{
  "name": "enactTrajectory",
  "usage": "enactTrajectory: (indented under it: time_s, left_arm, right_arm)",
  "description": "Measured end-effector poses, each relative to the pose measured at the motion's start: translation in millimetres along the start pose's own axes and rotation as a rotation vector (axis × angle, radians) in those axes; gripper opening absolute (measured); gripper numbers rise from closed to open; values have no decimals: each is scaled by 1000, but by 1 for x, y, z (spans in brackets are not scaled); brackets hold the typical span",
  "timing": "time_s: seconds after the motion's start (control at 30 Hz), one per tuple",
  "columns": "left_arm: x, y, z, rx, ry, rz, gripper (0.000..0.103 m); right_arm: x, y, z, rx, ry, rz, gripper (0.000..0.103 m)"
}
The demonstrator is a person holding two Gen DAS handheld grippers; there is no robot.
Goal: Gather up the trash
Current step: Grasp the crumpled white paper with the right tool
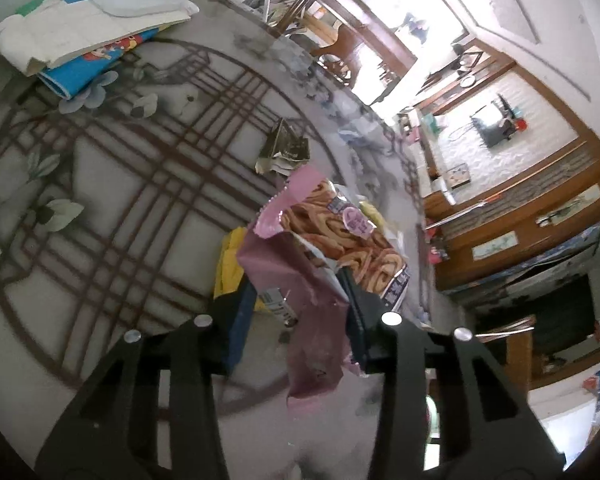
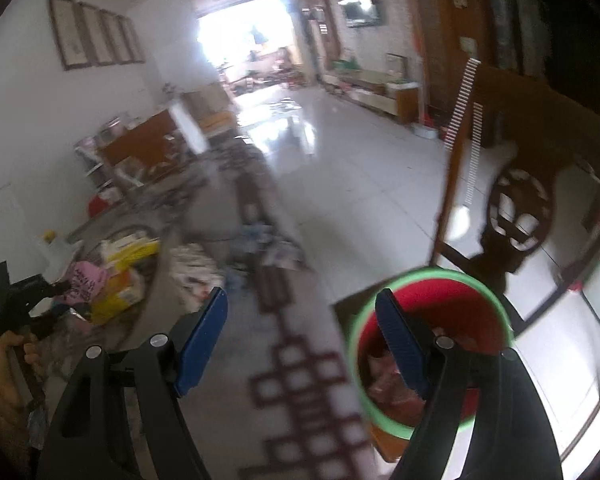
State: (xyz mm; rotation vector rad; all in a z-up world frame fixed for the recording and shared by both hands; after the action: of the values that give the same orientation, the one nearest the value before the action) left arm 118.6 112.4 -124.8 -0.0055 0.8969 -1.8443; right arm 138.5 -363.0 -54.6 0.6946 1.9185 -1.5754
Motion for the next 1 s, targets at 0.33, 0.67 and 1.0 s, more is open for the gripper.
enactTrajectory:
  time_s: [0.33,0.67,1.0]
  left_arm:
    - [49,-87,15,104,107,52,41]
    - [83,-79,28,126,210,-29,42]
    - [85,-71,29,114,229,-42,42]
  right_arm:
    - [-15,66,-103,-114,-54,-85,83]
    - [1,166,-151,-12,-102,-218,83]
    - [10,173,-151,-23,-122,-270,47]
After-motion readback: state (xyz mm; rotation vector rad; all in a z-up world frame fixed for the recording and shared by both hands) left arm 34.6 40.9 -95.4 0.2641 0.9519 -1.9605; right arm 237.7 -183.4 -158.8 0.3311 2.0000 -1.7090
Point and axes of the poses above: each gripper's, at about its wrist camera, not at the fingertips, and y roughly the way its jaws point, z to its right, x to its underside, the point moved 4 cm from there along y, roughly the way its jaws point, and after that the axes turned 9 degrees about x, right-handed, at the moved point
